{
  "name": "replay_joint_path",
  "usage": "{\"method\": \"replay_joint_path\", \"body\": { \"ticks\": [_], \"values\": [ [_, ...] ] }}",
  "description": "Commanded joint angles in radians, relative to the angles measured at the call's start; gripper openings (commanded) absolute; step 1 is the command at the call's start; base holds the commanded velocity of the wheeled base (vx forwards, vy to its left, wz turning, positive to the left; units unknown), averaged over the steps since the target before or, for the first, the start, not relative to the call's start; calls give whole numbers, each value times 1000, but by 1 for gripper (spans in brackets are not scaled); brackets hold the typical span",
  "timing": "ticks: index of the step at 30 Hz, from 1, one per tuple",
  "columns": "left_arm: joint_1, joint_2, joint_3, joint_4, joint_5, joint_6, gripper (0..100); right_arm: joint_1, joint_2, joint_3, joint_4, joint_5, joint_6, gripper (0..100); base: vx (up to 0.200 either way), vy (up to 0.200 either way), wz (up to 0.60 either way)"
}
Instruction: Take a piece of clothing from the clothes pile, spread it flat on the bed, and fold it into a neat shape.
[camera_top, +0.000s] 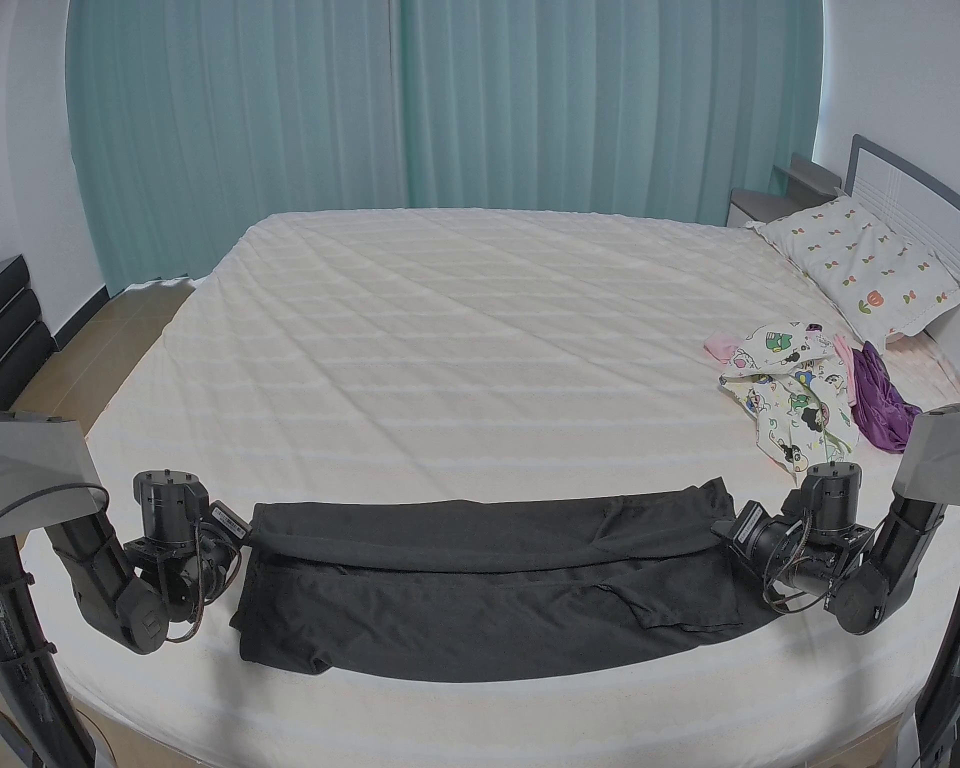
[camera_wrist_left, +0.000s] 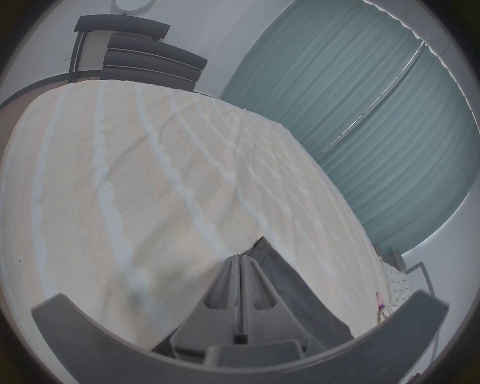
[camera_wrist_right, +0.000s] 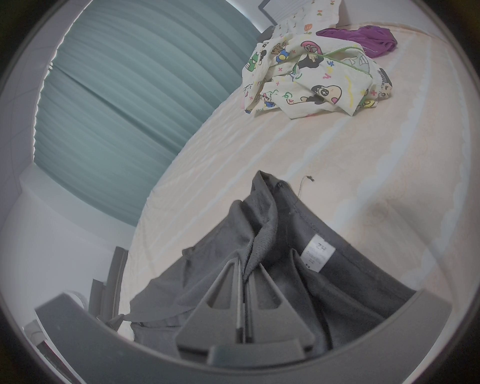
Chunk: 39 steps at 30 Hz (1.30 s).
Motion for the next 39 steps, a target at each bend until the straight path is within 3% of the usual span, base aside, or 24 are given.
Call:
{"method": "replay_joint_path", "body": {
  "ticks": [1,8,15,34,35,36,37,39],
  "values": [
    [-13,36,16,0,1,1,0,5,22,19,0,2,-23,0,0,0,0],
    [-25,47,22,0,-1,1,0,2,34,22,3,2,-36,0,0,0,0],
    [-27,41,50,0,1,1,0,-50,22,20,6,2,-54,0,0,0,0],
    [-28,36,99,-6,1,1,0,-62,34,31,6,2,-99,0,0,0,0],
    [-28,36,97,-6,1,1,100,-61,34,34,8,2,-99,0,0,0,0],
    [-28,35,97,-6,-1,1,100,-61,36,34,8,2,-99,0,0,0,0],
    [-28,35,94,-6,-1,1,100,-59,36,34,8,2,-99,100,0,0,0],
    [-28,29,94,-7,-3,-1,100,-56,34,36,9,3,-99,100,0,0,0]
  ]
}}
